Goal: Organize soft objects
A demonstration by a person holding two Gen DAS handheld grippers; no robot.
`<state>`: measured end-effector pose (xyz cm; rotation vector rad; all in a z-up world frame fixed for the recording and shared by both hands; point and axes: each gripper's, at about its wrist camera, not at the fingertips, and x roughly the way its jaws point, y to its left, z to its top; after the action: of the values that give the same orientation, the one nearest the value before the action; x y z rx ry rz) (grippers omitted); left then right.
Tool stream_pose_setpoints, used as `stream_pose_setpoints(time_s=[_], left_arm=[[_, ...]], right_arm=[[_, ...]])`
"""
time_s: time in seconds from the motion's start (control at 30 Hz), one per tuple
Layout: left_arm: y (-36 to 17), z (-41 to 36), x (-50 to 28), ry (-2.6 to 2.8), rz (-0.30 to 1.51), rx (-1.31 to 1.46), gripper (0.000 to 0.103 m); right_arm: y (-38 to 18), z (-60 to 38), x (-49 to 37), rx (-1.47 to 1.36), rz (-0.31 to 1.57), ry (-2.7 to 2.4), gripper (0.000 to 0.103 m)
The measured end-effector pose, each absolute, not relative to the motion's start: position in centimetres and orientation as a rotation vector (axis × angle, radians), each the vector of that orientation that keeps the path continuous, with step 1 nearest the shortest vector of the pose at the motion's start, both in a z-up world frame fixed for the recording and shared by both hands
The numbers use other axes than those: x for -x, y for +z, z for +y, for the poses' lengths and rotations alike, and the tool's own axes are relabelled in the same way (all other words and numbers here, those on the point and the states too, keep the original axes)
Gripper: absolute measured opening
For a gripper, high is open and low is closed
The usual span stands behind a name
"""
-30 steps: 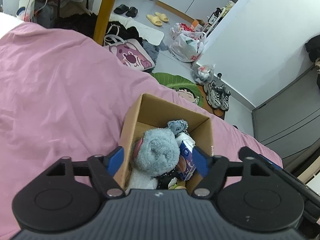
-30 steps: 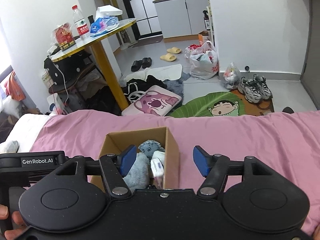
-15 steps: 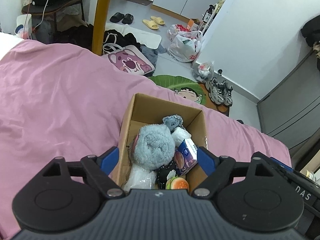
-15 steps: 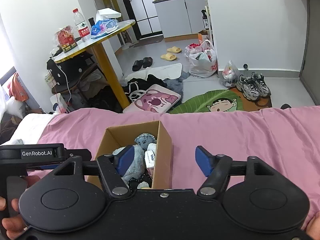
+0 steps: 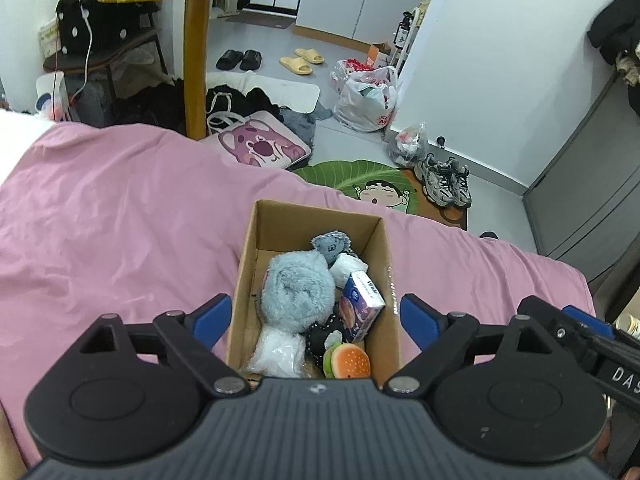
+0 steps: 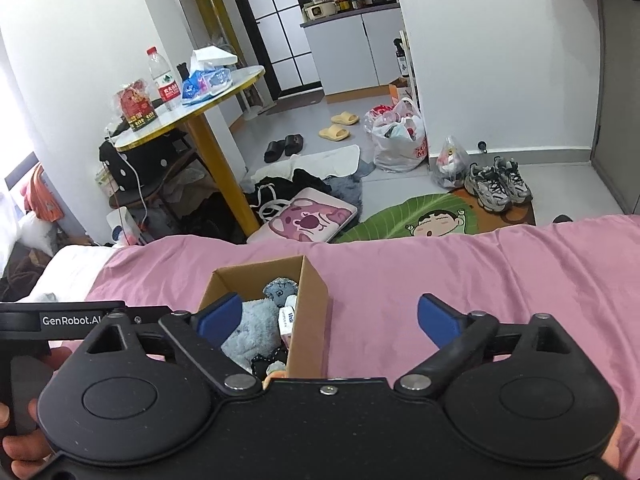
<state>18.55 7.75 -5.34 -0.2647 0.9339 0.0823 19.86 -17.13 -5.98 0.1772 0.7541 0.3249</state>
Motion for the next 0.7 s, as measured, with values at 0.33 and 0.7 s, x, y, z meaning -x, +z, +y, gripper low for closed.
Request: stream_pose_setpoints(time_s=[0.33, 0.7], left_arm=[[-2.8, 4.1, -16.2, 0.086, 0.912, 0.194, 0.102], [-0.7, 0.6, -12.5, 0.082, 0.846, 0.173, 0.103]], right_arm=[[-3.7, -21.2, -17.2, -0.205, 0.738, 0.355, 0.103], [-0.6, -24.2, -13.5, -0.174, 0.725, 0.331, 0.103]])
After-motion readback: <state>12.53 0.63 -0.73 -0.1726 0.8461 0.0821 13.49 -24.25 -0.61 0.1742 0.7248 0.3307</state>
